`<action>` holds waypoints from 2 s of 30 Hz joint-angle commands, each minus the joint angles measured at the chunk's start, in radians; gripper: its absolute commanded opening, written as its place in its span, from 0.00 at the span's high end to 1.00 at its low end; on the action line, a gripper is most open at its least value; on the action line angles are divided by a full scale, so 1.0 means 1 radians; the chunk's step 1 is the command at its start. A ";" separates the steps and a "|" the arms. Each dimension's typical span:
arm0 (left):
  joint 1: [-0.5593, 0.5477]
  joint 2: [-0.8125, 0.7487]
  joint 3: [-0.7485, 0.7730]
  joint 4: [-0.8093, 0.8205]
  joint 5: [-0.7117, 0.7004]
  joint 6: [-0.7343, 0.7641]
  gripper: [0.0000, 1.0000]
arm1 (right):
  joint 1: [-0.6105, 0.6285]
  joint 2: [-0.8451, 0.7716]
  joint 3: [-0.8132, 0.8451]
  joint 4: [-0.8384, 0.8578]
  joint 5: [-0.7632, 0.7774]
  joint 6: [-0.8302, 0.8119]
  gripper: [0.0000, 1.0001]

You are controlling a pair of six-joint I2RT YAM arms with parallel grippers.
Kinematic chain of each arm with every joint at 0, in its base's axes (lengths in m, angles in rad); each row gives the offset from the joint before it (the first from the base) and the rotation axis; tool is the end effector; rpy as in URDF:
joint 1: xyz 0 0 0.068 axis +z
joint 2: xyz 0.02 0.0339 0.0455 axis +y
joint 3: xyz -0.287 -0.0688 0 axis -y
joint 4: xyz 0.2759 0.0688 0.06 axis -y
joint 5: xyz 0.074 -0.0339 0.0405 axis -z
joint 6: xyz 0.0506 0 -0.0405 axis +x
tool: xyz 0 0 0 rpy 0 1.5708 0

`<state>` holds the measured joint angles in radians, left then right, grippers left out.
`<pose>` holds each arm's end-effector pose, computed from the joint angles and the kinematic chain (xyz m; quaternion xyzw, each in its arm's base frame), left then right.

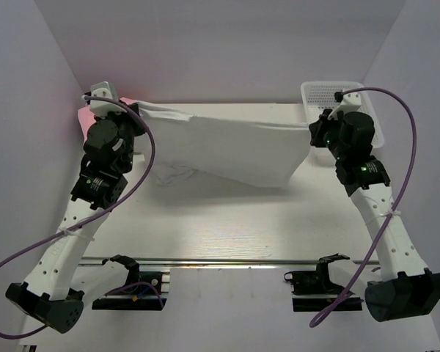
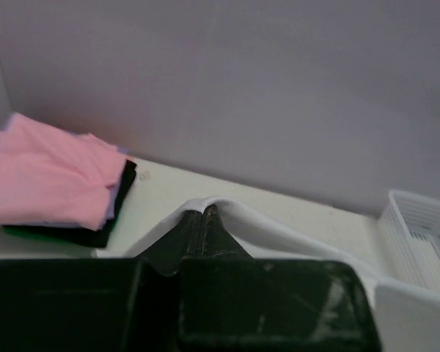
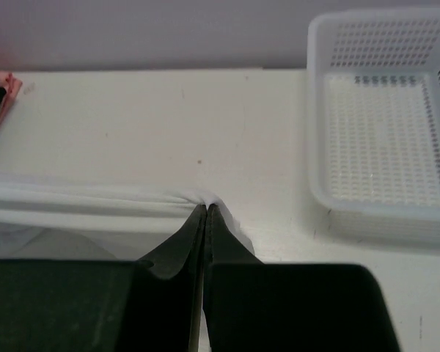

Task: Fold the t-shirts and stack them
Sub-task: Flatten out the tshirt

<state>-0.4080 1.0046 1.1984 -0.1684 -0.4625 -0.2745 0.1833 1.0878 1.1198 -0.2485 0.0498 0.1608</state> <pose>0.2334 -0.0763 0.4708 -0.1184 0.6889 -0.0825 0.7103 0.2779 0.0490 0.4097 0.0068 0.7792 0.0881 0.6205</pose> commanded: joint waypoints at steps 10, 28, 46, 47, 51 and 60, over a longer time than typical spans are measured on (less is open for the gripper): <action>0.005 -0.061 0.283 0.044 -0.001 0.277 1.00 | -0.005 -0.126 0.322 -0.044 -0.039 -0.156 1.00; 0.005 -0.221 0.630 -0.174 0.358 0.298 1.00 | -0.004 -0.404 0.558 -0.178 -0.114 -0.195 1.00; 0.008 0.001 0.202 0.090 0.101 0.333 1.00 | -0.005 -0.260 0.094 0.118 -0.061 -0.037 1.00; 0.008 0.032 0.170 0.133 0.082 0.324 1.00 | -0.002 -0.196 0.040 0.147 -0.062 -0.027 1.00; 0.017 0.211 0.014 0.216 0.001 0.294 1.00 | -0.004 -0.039 -0.124 0.330 -0.157 0.014 1.00; 0.141 0.919 0.348 -0.067 -0.036 0.091 0.07 | -0.004 0.612 0.157 0.298 -0.209 -0.027 0.15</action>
<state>-0.3149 1.8236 1.3422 -0.0769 -0.4599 -0.0738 0.1825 1.6394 1.0912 0.0242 -0.1284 0.1539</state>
